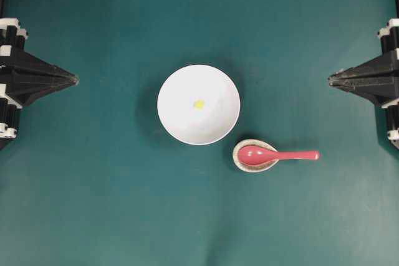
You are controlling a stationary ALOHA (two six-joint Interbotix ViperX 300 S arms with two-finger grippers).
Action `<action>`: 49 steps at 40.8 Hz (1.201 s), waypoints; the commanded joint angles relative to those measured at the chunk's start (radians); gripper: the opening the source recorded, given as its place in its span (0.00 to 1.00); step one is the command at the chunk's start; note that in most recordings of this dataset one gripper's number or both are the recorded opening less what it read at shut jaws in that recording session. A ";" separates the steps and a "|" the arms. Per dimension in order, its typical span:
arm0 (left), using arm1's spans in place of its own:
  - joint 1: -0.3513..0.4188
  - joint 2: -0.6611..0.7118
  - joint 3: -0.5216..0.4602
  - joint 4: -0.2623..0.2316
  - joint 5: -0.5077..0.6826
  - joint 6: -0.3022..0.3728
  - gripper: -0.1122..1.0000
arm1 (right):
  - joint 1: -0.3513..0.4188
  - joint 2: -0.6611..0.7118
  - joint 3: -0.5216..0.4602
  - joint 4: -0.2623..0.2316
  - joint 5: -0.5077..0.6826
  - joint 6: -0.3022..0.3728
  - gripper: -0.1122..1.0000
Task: Scoop the yellow hexagonal prism block from the bowl with a spoon using the right arm.
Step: 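Move the right gripper left toward the pink spoon handle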
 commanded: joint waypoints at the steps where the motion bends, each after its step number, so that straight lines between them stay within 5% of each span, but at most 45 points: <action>1: -0.002 0.006 -0.029 0.012 0.026 0.008 0.10 | 0.000 0.012 -0.021 0.002 -0.002 0.003 0.10; 16: -0.002 0.006 -0.031 0.012 0.044 0.009 0.11 | 0.000 0.020 -0.046 0.003 0.052 0.009 0.12; 33: 0.000 0.005 -0.032 0.012 0.044 0.011 0.11 | 0.000 0.023 -0.044 0.003 0.072 0.011 0.63; 49: 0.038 0.005 -0.032 0.015 0.044 0.011 0.11 | 0.051 0.124 -0.021 0.074 0.060 0.014 0.65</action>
